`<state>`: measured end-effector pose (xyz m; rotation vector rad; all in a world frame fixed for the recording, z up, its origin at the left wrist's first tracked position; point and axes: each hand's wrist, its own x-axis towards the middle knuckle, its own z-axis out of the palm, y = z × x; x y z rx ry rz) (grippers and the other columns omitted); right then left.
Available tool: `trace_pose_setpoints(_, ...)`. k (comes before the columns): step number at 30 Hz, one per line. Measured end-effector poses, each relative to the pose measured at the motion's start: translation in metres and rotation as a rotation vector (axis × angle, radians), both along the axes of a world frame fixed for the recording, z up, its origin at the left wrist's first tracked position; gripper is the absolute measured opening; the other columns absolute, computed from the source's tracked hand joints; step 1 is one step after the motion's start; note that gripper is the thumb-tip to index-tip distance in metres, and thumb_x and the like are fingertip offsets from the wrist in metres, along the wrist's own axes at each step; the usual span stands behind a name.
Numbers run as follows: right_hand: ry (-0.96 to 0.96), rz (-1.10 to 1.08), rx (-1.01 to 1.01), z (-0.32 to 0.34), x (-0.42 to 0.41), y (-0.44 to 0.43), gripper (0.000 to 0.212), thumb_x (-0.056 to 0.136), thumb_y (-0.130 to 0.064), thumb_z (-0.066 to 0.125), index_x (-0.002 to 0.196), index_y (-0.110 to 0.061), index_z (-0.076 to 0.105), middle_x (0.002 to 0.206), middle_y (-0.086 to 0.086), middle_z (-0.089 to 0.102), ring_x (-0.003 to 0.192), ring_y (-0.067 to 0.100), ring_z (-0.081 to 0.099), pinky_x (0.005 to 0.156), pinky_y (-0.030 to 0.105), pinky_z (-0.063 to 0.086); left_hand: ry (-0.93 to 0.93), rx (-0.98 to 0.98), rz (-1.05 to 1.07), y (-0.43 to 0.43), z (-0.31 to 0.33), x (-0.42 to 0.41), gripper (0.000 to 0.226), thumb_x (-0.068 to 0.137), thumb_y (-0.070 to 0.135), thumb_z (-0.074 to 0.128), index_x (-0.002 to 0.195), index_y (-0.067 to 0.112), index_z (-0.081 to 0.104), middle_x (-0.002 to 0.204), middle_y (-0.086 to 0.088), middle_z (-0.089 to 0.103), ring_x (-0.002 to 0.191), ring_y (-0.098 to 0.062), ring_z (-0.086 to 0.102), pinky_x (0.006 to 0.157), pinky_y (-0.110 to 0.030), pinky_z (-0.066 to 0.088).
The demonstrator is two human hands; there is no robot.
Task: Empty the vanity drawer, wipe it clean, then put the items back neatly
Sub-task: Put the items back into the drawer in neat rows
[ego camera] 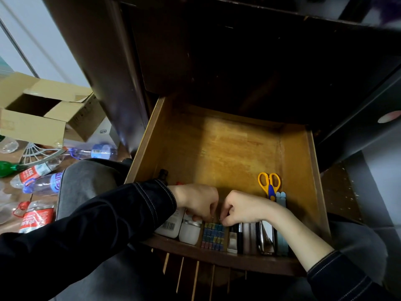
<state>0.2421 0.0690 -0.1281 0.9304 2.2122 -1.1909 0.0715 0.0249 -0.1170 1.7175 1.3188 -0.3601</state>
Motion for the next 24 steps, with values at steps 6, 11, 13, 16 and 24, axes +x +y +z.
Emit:
trace_pose_setpoints(6,-0.034,-0.019,-0.015,0.001,0.001,0.002,0.033,0.088,-0.024,0.075,0.064,-0.014,0.055,0.041,-0.011,0.039,0.039,0.008,0.032,0.047,0.028,0.026,-0.006,-0.020,0.008,0.002,-0.001,-0.002,0.011,0.084,0.008,0.062,0.079,0.008,0.072,0.051,0.004,0.061,0.039,-0.010,0.049,0.041,-0.019,0.039)
trace_pose_setpoints(11,0.046,-0.143,0.010,0.007,0.003,0.008,0.020,0.092,-0.027,0.069,0.080,-0.011,0.070,0.042,-0.015,0.042,0.040,0.003,0.034,0.044,0.022,0.027,-0.019,-0.031,0.051,0.008,0.004,-0.010,0.013,0.089,0.011,0.057,0.092,0.009,0.070,0.060,-0.002,0.065,0.037,-0.010,0.048,0.040,-0.019,0.038)
trace_pose_setpoints(13,0.119,-0.228,0.061,0.011,0.004,0.010,0.020,0.094,-0.029,0.067,0.081,-0.014,0.072,0.047,-0.014,0.048,0.044,0.002,0.039,0.047,0.020,0.030,-0.026,0.035,0.095,0.012,0.005,-0.016,0.015,0.091,0.015,0.056,0.095,0.011,0.070,0.065,0.000,0.068,0.045,-0.010,0.055,0.045,-0.022,0.044)
trace_pose_setpoints(16,0.193,-0.351,0.114,0.018,0.007,0.012,0.023,0.097,-0.032,0.063,0.084,-0.016,0.073,0.072,0.009,0.067,0.064,0.016,0.058,0.062,0.034,0.043,-0.004,0.294,0.181,0.015,0.007,-0.026,0.018,0.094,0.028,0.058,0.096,0.018,0.073,0.080,0.004,0.072,0.069,-0.013,0.068,0.065,-0.030,0.056)
trace_pose_setpoints(24,0.365,-0.531,0.442,0.082,0.015,0.001,0.015,0.098,-0.039,0.062,0.084,-0.041,0.068,0.081,-0.030,0.067,0.079,-0.009,0.063,0.067,0.015,0.047,-0.339,0.626,0.561,0.009,0.069,-0.035,0.030,0.097,0.039,0.054,0.078,0.023,0.070,0.065,0.001,0.069,0.057,-0.015,0.065,0.056,-0.032,0.053)
